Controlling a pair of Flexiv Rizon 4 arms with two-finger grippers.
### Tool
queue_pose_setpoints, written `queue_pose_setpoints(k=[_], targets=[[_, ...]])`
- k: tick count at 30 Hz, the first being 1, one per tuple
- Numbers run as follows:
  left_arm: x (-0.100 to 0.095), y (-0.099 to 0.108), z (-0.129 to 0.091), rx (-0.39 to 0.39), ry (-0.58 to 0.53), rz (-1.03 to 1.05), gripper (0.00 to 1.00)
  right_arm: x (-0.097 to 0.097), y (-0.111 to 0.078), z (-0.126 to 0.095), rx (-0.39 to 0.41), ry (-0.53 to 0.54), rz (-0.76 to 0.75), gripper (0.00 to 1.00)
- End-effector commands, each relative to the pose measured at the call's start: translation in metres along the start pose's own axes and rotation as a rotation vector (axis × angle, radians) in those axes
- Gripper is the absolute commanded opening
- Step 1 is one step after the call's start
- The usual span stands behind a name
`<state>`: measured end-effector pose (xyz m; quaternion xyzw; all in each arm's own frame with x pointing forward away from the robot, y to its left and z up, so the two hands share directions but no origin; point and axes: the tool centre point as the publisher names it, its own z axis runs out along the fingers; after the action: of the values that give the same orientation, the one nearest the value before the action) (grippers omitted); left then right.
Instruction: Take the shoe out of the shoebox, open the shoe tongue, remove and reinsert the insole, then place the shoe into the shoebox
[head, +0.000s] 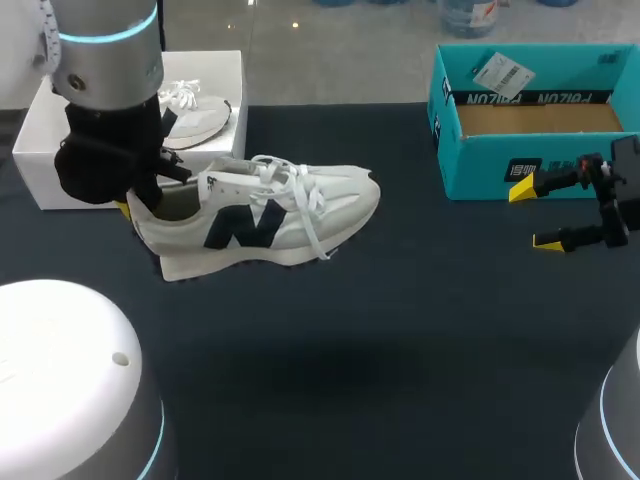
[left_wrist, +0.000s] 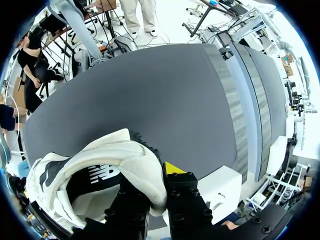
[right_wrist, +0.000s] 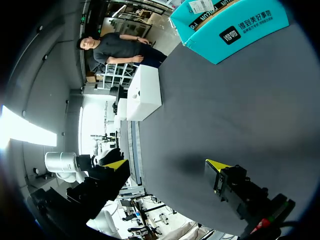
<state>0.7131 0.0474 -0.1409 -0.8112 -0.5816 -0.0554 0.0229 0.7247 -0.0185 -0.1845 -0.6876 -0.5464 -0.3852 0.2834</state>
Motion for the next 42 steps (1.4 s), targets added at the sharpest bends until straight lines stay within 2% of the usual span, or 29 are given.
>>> queue_pose_setpoints(k=[1, 11, 18, 25, 30, 35, 42], targets=[[-0.004, 0.0, 0.001, -0.064, 0.0, 0.0, 0.0, 0.0, -0.001, 0.001, -0.002, -0.003, 0.001, 1.0], [-0.011, 0.006, 0.014, -0.039, -0.015, -0.003, 0.0, 0.0, -0.001, 0.001, -0.002, -0.003, 0.001, 1.0], [-0.024, 0.003, 0.031, -0.054, -0.035, -0.011, 0.0, 0.0, -0.001, 0.001, -0.002, -0.003, 0.001, 1.0], [-0.047, 0.007, 0.071, 0.015, -0.024, 0.019, 0.0, 0.0, -0.001, 0.001, -0.002, -0.003, 0.001, 1.0], [-0.058, 0.014, 0.102, 0.03, -0.017, 0.01, 0.0, 0.0, -0.001, 0.001, -0.002, -0.003, 0.001, 1.0], [-0.066, 0.021, 0.129, -0.009, -0.034, 0.018, 0.0, 0.0, -0.001, 0.001, -0.002, -0.003, 0.001, 1.0], [-0.086, 0.024, 0.164, 0.017, 0.005, 0.061, 0.0, 0.0, -0.001, 0.001, -0.002, -0.003, 0.001, 1.0]])
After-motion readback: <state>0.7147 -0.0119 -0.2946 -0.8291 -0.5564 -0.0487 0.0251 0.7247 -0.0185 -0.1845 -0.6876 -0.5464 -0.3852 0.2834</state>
